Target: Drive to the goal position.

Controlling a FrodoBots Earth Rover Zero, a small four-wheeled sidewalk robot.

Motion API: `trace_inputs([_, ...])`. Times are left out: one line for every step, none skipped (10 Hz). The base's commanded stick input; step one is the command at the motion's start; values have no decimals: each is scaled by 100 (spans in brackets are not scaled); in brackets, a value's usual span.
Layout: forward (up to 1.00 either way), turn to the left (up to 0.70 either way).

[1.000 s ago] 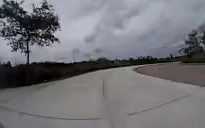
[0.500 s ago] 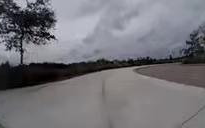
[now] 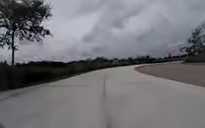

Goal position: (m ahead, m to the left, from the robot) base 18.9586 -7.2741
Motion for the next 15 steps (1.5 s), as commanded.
trace_inputs([85, 0])
trace_inputs([85, 0])
trace_inputs([85, 0])
trace_inputs([85, 0])
trace_inputs([85, 0])
trace_inputs([85, 0])
trace_inputs([85, 0])
trace_inputs([85, 0])
trace_inputs([85, 0])
trace_inputs([85, 0])
trace_inputs([85, 0])
trace_inputs([85, 0])
trace_inputs([85, 0])
trace_inputs([85, 0])
trace_inputs([85, 0])
